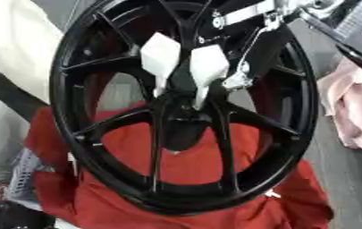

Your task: Pull the pin out of the wheel hub.

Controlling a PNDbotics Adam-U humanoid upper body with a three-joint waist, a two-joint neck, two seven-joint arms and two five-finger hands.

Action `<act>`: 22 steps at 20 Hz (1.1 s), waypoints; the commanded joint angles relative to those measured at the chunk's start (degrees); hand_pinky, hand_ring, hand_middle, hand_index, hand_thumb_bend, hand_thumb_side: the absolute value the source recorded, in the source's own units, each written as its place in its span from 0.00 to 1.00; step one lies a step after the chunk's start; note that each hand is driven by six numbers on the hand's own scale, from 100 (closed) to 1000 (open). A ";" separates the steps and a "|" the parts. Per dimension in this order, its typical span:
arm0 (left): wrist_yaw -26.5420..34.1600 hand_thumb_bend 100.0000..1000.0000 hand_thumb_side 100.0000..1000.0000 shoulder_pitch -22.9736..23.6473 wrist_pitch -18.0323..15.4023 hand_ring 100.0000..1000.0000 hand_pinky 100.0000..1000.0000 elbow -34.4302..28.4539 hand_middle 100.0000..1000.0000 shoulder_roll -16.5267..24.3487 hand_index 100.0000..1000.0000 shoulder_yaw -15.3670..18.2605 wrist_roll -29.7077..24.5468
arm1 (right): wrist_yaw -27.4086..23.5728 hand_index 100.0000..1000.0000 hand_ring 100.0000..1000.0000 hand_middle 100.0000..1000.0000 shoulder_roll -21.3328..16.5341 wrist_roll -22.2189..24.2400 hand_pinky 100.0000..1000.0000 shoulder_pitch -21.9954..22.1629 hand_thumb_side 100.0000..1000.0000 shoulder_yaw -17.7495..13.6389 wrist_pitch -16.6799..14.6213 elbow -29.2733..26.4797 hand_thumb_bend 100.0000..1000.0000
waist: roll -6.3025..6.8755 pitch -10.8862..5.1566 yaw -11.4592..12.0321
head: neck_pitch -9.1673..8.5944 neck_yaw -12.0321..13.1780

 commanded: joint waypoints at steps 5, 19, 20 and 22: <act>-0.20 0.06 0.89 -0.22 0.13 0.67 0.77 -0.49 0.64 0.63 0.84 0.25 -0.14 | -4.13 0.53 0.67 0.42 -1.09 -2.74 0.73 -1.00 0.25 -1.75 1.99 -1.00 0.00 | 0.47 -1.08 -0.17 | 0.36 0.08; -0.32 0.06 0.89 -0.19 0.25 0.66 0.77 -0.50 0.64 0.85 0.84 0.34 0.00 | -12.95 0.41 0.58 0.32 -5.11 -7.49 0.66 -0.47 0.12 -6.62 7.43 -8.16 0.00 | 0.70 -1.63 -0.70 | 0.36 0.16; -0.33 0.06 0.89 -0.18 0.27 0.66 0.77 -0.50 0.64 0.87 0.84 0.35 -0.02 | -13.49 0.41 0.58 0.32 -5.54 -7.81 0.65 -0.44 0.11 -7.20 7.71 -8.97 0.00 | 0.71 -1.67 -0.76 | 0.36 0.19; -0.36 0.06 0.89 -0.17 0.31 0.66 0.77 -0.50 0.64 0.90 0.84 0.38 -0.05 | -14.45 0.40 0.57 0.31 -6.38 -8.26 0.65 -0.43 0.15 -8.25 8.21 -10.56 0.00 | 0.76 -1.77 -0.89 | 0.36 0.23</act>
